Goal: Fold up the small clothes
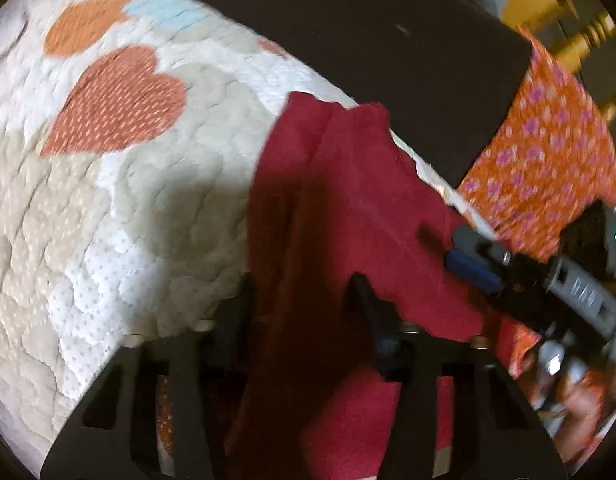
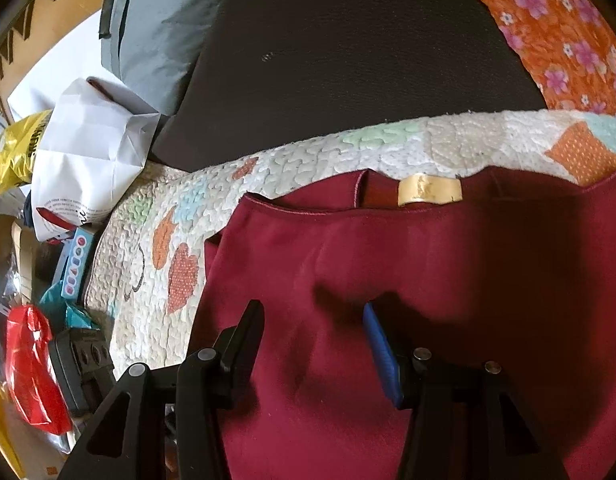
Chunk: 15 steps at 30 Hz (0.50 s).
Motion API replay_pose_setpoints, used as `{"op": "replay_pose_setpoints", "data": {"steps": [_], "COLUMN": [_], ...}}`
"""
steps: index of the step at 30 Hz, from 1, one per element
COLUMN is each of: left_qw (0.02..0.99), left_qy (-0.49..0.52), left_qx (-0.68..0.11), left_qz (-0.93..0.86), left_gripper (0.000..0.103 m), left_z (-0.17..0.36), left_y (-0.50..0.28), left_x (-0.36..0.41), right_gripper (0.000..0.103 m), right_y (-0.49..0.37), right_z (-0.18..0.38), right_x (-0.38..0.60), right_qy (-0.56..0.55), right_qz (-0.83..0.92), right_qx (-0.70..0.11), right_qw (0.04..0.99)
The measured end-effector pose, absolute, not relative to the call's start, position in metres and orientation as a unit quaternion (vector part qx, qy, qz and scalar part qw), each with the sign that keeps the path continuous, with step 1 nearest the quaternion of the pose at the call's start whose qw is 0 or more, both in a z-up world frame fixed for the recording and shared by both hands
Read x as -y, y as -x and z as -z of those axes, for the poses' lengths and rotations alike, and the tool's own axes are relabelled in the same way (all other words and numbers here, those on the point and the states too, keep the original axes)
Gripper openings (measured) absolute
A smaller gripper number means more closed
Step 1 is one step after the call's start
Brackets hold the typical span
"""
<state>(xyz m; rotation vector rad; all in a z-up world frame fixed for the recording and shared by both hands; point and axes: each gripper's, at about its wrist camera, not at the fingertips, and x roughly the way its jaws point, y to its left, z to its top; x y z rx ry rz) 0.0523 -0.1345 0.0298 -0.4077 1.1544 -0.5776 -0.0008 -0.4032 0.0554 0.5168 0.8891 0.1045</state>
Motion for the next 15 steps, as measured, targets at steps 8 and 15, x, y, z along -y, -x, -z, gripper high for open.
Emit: {"op": "replay_pose_setpoints", "data": {"steps": [8, 15], "left_qw": [0.780, 0.786], "left_qy": [0.193, 0.186], "left_qx": [-0.527, -0.512], "left_qz": [0.277, 0.290], "left_gripper": [0.024, 0.023], "left_z": [-0.038, -0.049], "left_y": [-0.047, -0.037], "left_x": [0.135, 0.135], "right_gripper": [0.050, 0.063], "right_y": [-0.005, -0.051], "right_z": [-0.066, -0.069], "right_x": [0.385, 0.331], "right_qy": [-0.252, -0.213], "right_qz": [-0.080, -0.098], "right_qx": [-0.414, -0.460], "right_qw": [0.871, 0.856]}}
